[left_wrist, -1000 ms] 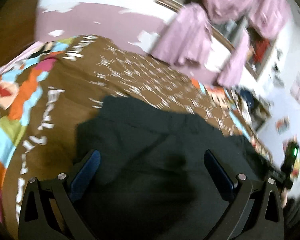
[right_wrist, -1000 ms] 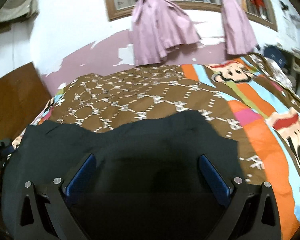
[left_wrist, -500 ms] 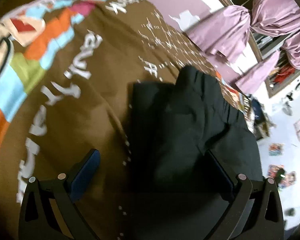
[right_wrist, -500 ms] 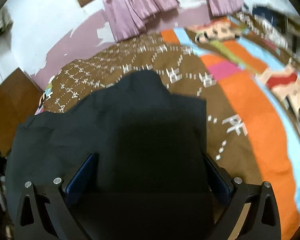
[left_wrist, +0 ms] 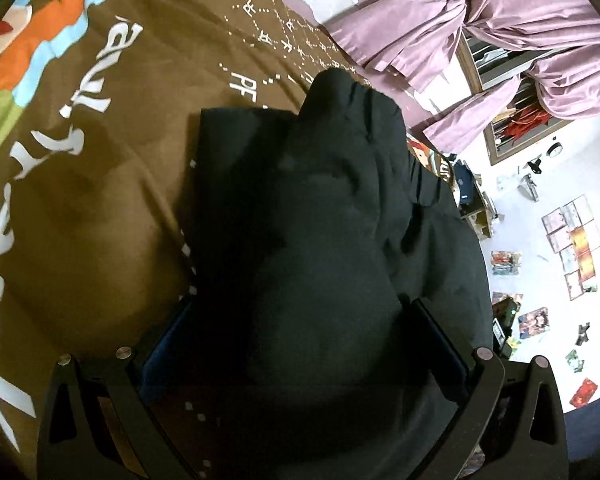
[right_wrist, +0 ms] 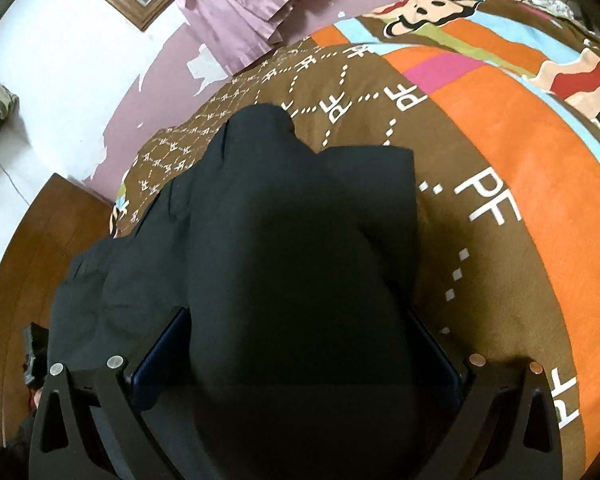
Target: Fold large clothes
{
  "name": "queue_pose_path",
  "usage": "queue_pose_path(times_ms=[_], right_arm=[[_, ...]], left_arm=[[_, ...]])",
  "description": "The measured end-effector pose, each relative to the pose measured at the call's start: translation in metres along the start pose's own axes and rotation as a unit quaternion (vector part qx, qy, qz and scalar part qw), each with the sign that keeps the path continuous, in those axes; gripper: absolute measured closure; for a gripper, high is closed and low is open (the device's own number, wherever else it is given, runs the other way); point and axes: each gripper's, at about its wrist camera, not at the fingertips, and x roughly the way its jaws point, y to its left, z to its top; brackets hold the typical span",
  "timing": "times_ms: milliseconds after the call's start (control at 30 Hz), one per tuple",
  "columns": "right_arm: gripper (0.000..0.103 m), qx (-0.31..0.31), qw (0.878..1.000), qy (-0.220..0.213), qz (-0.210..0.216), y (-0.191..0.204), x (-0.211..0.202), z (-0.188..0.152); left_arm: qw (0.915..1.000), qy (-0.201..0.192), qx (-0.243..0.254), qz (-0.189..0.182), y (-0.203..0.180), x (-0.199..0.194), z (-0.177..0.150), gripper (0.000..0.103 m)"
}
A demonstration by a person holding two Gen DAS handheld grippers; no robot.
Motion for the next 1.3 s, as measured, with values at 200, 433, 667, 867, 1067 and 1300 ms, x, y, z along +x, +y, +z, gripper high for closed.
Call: queue_pose_path(times_ms=[200,433,667,867,1067,1300], right_arm=[[0.016,-0.017,1.000,-0.005,-0.002,0.009,-0.003,-0.008],[0.057,-0.017,0.999,-0.031,0.023,0.018,-0.017,-0.025],[0.086,-0.028,0.995,-0.083,0.042,0.038,-0.053,-0.025],[0.091,-0.068,0.990,-0.116,0.039,0.061,-0.092,-0.016],[0.091,-0.076,0.982,-0.173,0.011,0.064,-0.139,0.003],[0.091,-0.057,0.980,-0.187,-0.043,0.032,-0.156,0.015]], left_arm=[[0.9997,0.006,0.021,0.006,-0.010,0.002,0.004,0.005],[0.9987,-0.015,0.043,0.021,-0.025,-0.005,-0.008,0.043],[0.9950,-0.074,0.063,0.024,-0.050,-0.015,-0.029,0.075],[0.9903,-0.105,0.091,0.005,-0.082,-0.016,-0.037,0.084],[0.9847,-0.101,0.139,-0.025,-0.138,0.000,-0.033,0.085],[0.9825,-0.082,0.158,-0.056,-0.183,0.034,-0.027,0.085]])
